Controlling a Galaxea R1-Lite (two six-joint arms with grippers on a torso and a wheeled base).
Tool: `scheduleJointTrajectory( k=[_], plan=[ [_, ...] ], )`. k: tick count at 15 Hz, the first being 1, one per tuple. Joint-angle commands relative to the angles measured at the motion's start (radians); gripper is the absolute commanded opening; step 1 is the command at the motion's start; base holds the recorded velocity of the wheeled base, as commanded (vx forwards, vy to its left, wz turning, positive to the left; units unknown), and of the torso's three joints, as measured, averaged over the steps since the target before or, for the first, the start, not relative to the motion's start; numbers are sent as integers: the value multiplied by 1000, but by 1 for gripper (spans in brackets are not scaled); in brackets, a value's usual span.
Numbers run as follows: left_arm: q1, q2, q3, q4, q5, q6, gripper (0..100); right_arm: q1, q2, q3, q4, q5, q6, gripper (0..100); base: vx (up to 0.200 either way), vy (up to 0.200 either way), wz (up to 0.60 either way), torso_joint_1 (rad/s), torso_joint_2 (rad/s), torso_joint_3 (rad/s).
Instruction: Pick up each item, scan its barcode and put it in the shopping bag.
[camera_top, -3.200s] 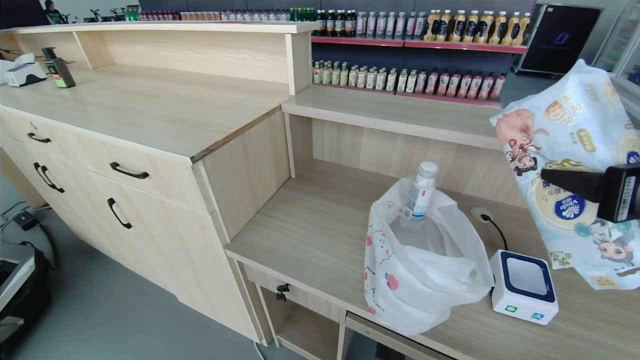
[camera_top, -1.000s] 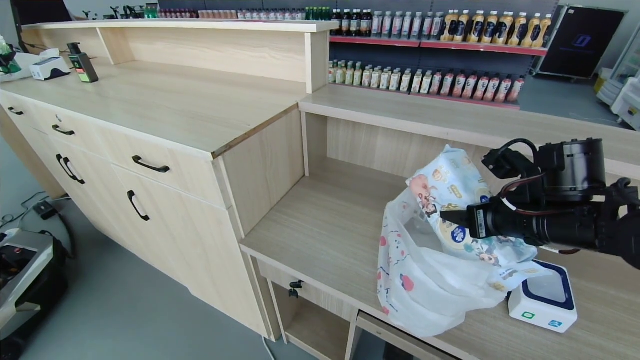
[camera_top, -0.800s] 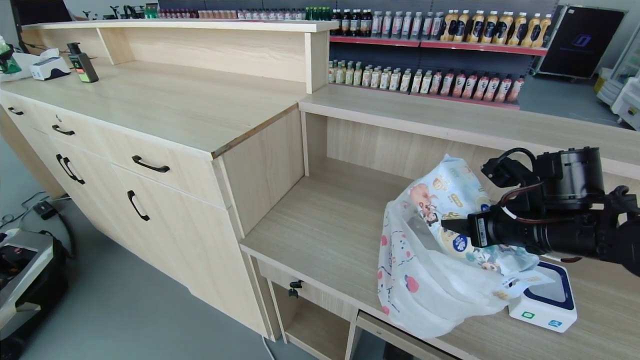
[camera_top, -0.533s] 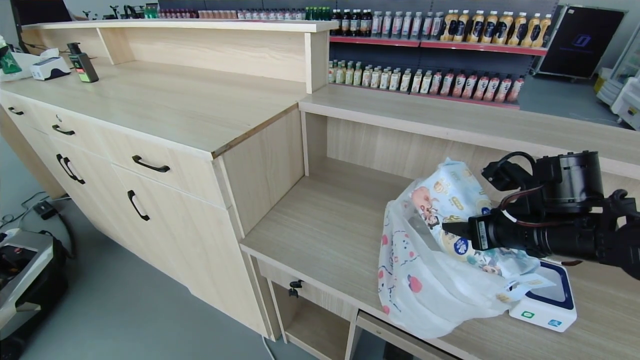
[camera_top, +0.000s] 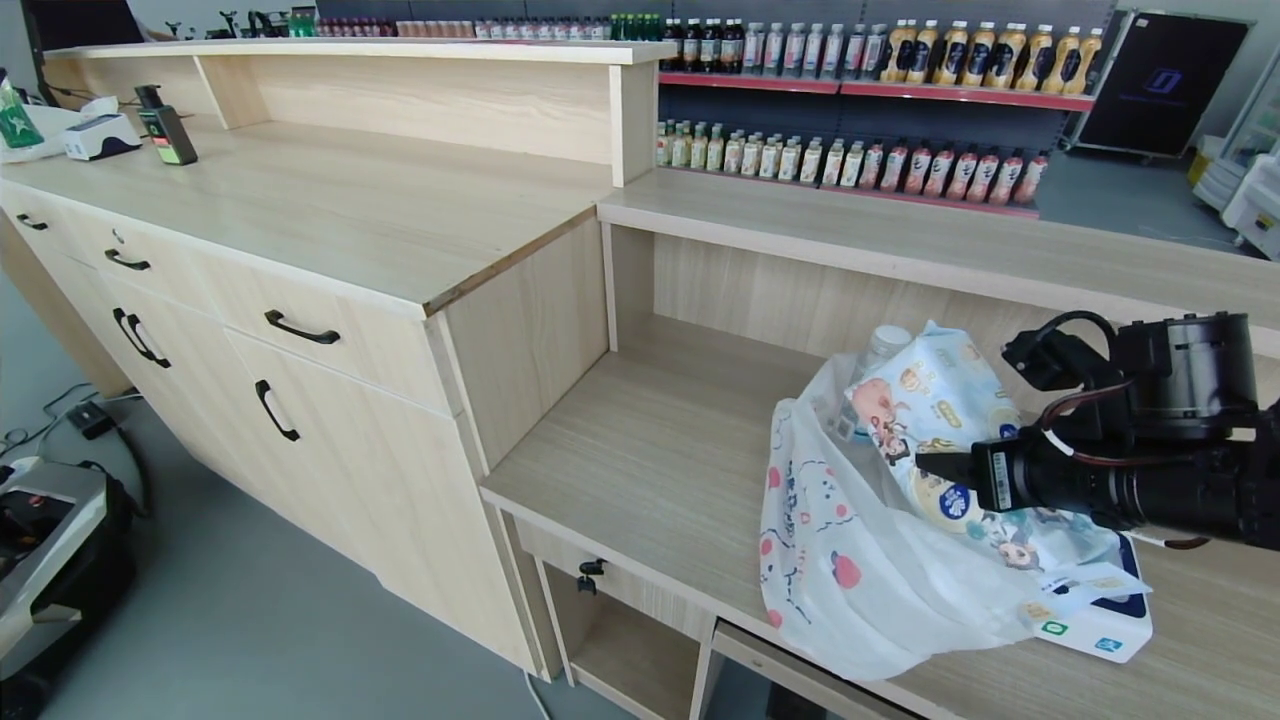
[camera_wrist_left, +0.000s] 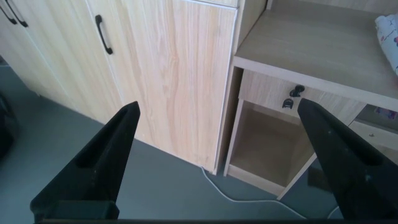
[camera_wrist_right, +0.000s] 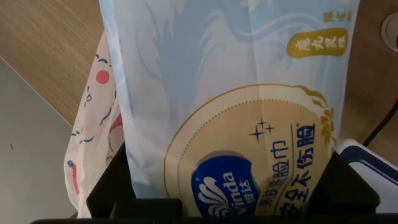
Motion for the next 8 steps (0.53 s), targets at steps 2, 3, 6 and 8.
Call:
scheduleJointTrajectory(
  k=[2, 3, 6, 8],
  plan=[
    [0, 1, 0, 0, 0, 0, 100, -3, -24, 74, -51, 1, 1, 0, 0, 0, 0, 0, 0, 0],
    [0, 1, 0, 0, 0, 0, 100, -3, -21, 78, -60, 1, 4, 0, 0, 0, 0, 0, 0, 0],
    [0, 1, 0, 0, 0, 0, 100, 0, 25, 75, -174, 1, 21, 0, 0, 0, 0, 0, 0, 0],
    [0, 1, 0, 0, 0, 0, 100, 2, 57, 91, -225, 1, 16, 0, 0, 0, 0, 0, 0, 0]
  ],
)
